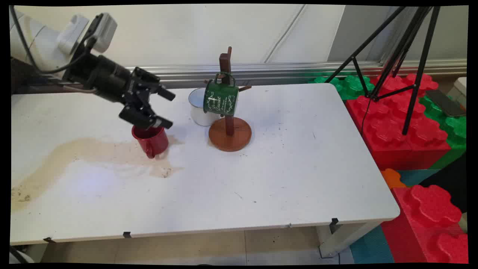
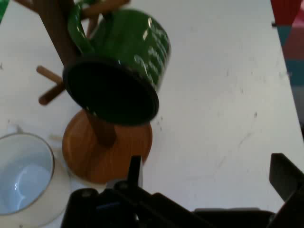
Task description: Pick up the green mug from the rack
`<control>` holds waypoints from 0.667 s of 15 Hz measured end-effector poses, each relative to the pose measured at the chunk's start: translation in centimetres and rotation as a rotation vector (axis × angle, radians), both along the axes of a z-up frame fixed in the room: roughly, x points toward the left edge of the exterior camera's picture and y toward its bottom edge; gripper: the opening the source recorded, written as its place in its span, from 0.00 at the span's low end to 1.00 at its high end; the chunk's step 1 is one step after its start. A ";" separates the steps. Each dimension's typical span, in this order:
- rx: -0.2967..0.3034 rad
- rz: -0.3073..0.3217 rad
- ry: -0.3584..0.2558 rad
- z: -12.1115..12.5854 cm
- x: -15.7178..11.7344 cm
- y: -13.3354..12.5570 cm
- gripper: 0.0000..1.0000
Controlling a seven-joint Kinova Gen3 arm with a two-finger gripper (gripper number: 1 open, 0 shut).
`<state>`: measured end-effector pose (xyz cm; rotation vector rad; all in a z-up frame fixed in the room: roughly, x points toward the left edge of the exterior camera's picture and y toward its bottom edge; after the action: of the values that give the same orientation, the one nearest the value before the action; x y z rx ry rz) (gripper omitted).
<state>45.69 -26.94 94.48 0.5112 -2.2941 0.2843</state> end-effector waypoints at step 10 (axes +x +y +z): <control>0.028 0.078 0.188 -1.9 -1.8 -3.1 1.00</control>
<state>43.91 -30.05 92.54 0.6164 -2.1016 0.2316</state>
